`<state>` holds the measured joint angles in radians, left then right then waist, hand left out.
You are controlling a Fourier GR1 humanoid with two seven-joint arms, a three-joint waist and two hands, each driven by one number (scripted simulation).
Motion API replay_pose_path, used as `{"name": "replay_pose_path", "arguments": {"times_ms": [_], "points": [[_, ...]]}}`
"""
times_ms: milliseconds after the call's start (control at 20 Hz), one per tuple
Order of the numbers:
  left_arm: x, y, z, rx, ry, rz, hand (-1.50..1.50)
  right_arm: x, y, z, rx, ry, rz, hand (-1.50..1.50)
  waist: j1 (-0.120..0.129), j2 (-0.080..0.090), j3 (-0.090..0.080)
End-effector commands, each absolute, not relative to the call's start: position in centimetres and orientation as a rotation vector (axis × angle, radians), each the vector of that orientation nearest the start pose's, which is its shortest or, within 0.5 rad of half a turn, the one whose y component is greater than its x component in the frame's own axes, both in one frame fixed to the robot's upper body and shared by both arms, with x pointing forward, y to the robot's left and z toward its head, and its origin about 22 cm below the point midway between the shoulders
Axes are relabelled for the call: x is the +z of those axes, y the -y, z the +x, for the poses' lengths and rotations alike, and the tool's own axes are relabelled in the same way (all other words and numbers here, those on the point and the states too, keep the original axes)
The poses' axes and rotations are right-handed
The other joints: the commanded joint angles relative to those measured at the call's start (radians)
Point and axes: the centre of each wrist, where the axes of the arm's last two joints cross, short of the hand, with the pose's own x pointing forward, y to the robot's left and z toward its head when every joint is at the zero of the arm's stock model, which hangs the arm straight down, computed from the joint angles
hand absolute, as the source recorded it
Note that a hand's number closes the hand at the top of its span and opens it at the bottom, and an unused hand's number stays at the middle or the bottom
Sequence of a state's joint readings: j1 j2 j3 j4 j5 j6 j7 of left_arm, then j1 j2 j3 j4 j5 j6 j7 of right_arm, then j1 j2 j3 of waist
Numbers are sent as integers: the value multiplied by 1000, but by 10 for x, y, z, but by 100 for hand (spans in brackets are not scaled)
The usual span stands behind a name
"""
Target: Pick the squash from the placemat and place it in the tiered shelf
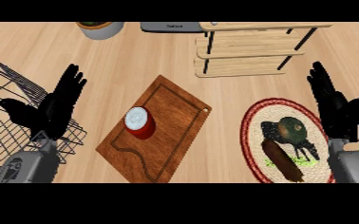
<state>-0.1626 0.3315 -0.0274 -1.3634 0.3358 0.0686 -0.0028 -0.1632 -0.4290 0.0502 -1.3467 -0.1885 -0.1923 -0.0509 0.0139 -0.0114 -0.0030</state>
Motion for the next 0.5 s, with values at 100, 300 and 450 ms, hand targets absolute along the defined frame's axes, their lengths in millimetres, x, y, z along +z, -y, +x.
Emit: {"name": "replay_pose_path", "arguments": {"times_ms": [100,300,450], "points": [[-14,-305,263,34,1350,98,0,68,374,295,256,1821,-134,150,-4,17,7],[-25,-297,259,24,1205,45,0,114,436,284,679,1672,-557,150,10,53,0],[-21,-296,261,-1,1149,49,0,66,471,269,454,1643,-223,150,35,38,12]]}}
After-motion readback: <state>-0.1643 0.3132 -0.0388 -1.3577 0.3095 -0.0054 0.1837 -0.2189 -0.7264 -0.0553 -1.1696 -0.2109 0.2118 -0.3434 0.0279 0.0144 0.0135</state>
